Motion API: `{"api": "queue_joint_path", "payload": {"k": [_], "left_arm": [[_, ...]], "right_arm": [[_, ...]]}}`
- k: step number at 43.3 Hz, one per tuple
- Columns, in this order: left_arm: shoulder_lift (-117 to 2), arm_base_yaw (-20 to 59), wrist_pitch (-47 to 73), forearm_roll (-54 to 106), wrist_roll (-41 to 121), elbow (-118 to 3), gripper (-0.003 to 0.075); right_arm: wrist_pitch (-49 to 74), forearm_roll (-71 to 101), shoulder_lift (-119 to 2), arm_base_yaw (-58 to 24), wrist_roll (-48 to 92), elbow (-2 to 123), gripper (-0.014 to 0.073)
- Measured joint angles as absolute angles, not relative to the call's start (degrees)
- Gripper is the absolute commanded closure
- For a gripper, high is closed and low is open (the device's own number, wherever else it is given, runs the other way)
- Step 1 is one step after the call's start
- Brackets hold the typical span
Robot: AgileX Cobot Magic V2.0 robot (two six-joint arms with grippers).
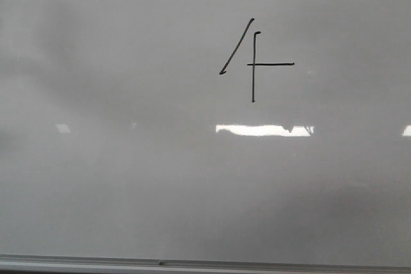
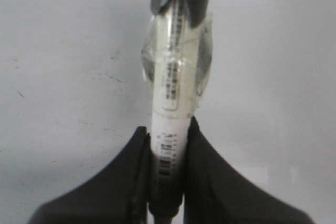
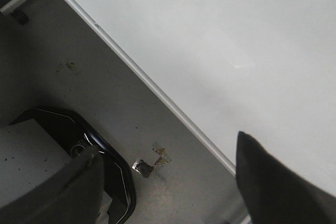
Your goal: Write number 4 on whiteboard
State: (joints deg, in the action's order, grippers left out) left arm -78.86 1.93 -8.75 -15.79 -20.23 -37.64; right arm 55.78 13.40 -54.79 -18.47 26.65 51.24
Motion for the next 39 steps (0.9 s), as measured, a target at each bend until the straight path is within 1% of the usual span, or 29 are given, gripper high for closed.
{"api": "queue_joint_path", "payload": {"k": [8, 11, 15, 19, 22, 25, 27, 33, 39], "left_arm": [[-83.5, 1.9, -10.4, -15.8, -20.2, -38.5, 0.0718], [-85.0, 1.9, -10.0, -15.8, -20.2, -39.3, 0.0697], [-86.1, 1.9, -7.9, -16.4, -20.2, -40.6, 0.0605], [-86.3, 1.9, -5.7, -18.1, -20.2, -41.7, 0.0472], [-86.4, 1.9, -4.3, -19.2, -20.2, -42.4, 0.0395], [-86.4, 1.9, -2.8, -19.8, -20.2, -43.3, 0.0347], [-86.4, 1.9, -1.1, -19.9, -20.2, -44.0, 0.0338], [-86.1, 2.1, 6.8, -20.0, -20.2, -47.0, 0.0343], [-83.7, 4.6, 17.0, -20.0, -20.2, -50.4, 0.0343]], "right_arm": [[55.8, 13.4, -54.8, -18.5, 26.7, 51.2, 0.0046], [55.8, 13.4, -54.8, -18.5, 26.7, 51.2, 0.0046], [55.8, 13.4, -54.8, -18.5, 26.7, 51.2, 0.0046], [55.8, 13.4, -54.8, -18.5, 26.7, 51.2, 0.0046], [55.7, 13.4, -54.8, -18.5, 26.7, 51.2, 0.0046], [55.7, 13.4, -54.8, -18.5, 26.7, 51.2, 0.0046], [55.7, 13.4, -54.8, -18.5, 26.7, 51.2, 0.0046], [54.1, 13.4, -54.8, -18.5, 26.7, 51.2, 0.0046], [51.2, 13.4, -54.8, -18.5, 24.9, 51.2, 0.0046]]}}
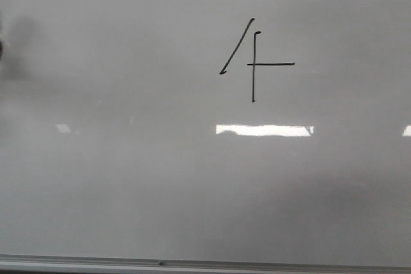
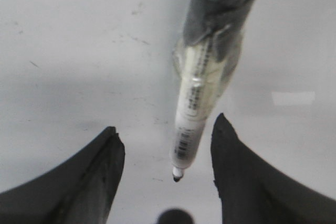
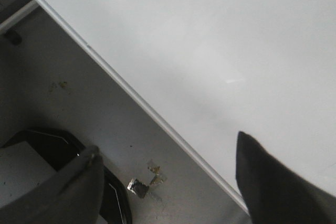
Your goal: Write number 4 on whiteboard
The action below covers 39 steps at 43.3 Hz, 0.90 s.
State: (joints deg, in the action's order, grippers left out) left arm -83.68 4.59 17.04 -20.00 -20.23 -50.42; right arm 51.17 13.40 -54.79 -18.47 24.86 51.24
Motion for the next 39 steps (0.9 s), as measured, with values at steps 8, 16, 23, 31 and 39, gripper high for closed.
{"api": "queue_joint_path", "payload": {"k": [8, 16, 23, 31, 39], "left_arm": [[-77.6, 10.7, 29.6, -19.9, -17.5, -54.3, 0.0343], [-70.3, 16.9, 41.8, -17.6, -11.3, -56.6, 0.0343], [-62.0, 19.9, 49.4, -9.3, -2.5, -56.7, 0.0343], [-50.5, 20.5, 53.1, -0.9, 2.2, -56.7, 0.0344], [-41.7, 20.5, 53.9, 0.3, 2.6, -54.9, 0.0344]], "right_arm": [[50.7, 13.4, -54.8, -18.5, 20.5, 51.8, 0.0046], [54.5, 13.4, -54.5, -18.4, 16.1, 54.8, 0.0046], [57.2, 10.9, -51.5, -18.4, 11.1, 55.4, 0.006], [61.4, 7.0, -44.0, -18.4, 5.7, 54.9, 0.0123], [62.3, 6.3, -36.0, -18.4, 4.7, 50.9, 0.013]]}}
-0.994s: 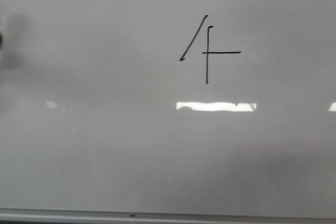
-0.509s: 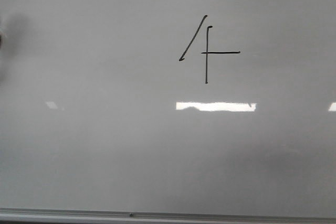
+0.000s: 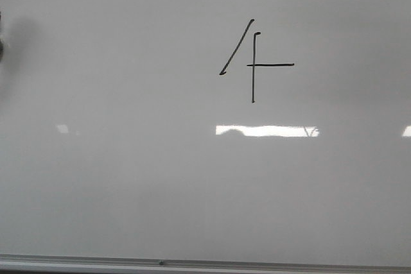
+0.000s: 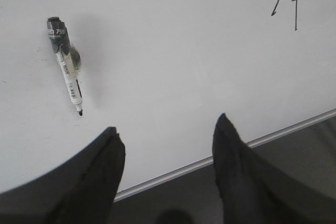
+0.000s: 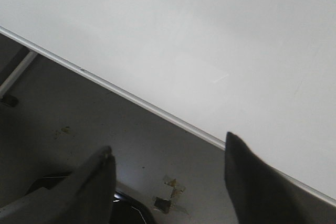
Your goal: Write number 4 on whiteboard
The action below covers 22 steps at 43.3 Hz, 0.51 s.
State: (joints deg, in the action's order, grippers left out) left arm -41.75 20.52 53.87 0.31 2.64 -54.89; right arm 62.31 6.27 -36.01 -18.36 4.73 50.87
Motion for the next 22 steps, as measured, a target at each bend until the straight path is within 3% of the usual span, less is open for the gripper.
{"api": "queue_joint_path", "payload": {"k": [5, 9, 16, 22], "left_arm": [[-39.4, 20.5, 54.3, 0.3, 2.7, -52.1, 0.0346], [-38.8, 20.5, 54.4, 0.3, 2.7, -50.2, 0.0391], [-38.8, 20.5, 54.6, 0.3, 2.8, -49.1, 0.0594], [-38.8, 20.5, 54.6, 0.3, 2.8, -49.1, 0.0741]], "right_arm": [[62.3, 5.8, -32.9, -18.4, 4.7, 48.7, 0.0144], [62.3, 5.1, -31.7, -18.4, 4.7, 47.8, 0.025], [62.0, 5.0, -31.2, -18.4, 4.7, 47.7, 0.053], [61.4, 4.9, -31.2, -18.4, 4.7, 47.7, 0.0665]]}}
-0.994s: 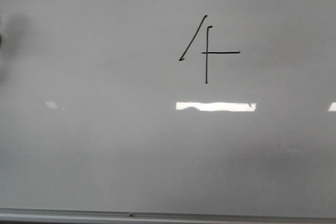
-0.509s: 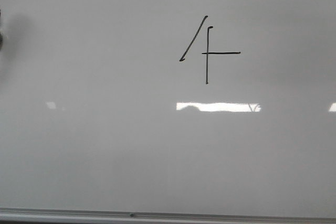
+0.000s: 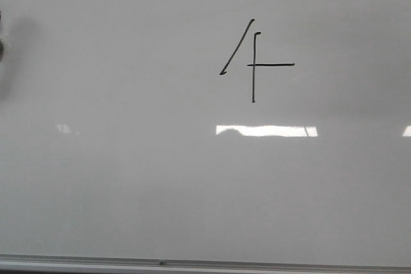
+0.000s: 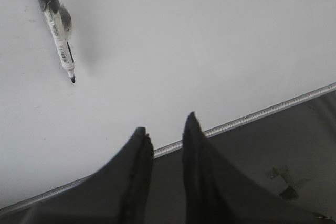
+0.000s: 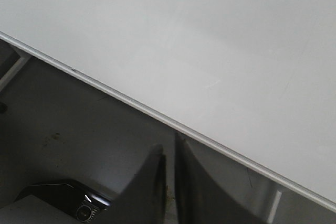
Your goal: Write number 4 on whiteboard
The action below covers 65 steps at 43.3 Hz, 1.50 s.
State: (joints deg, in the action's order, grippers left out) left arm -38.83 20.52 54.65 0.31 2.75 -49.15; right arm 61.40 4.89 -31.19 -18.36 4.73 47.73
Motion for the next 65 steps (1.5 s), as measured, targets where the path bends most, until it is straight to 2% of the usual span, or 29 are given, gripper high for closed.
{"api": "queue_joint_path", "payload": {"k": [33, 40, 46, 54, 65], "left_arm": [[-38.6, 20.5, 54.2, 0.3, 2.8, -48.9, 0.0741], [-34.7, 18.2, 51.7, 0.5, 2.9, -45.9, 0.0741], [-27.7, 12.3, 47.1, 0.9, 2.9, -39.1, 0.0741], [-15.2, 5.2, 31.0, 2.0, 2.9, -23.2, 0.0741], [-1.6, 1.5, 11.6, 2.2, 2.9, -3.2, 0.0741]], "right_arm": [[61.3, 4.9, -31.2, -18.4, 4.6, 47.7, 0.0662], [61.3, 4.9, -31.2, -18.4, 4.6, 47.7, 0.0662], [61.3, 4.9, -31.2, -18.4, 4.6, 47.7, 0.0662], [61.3, 4.9, -31.2, -18.4, 4.6, 47.7, 0.0662], [61.3, 4.9, -31.2, -18.4, 4.6, 47.7, 0.0662]]}}
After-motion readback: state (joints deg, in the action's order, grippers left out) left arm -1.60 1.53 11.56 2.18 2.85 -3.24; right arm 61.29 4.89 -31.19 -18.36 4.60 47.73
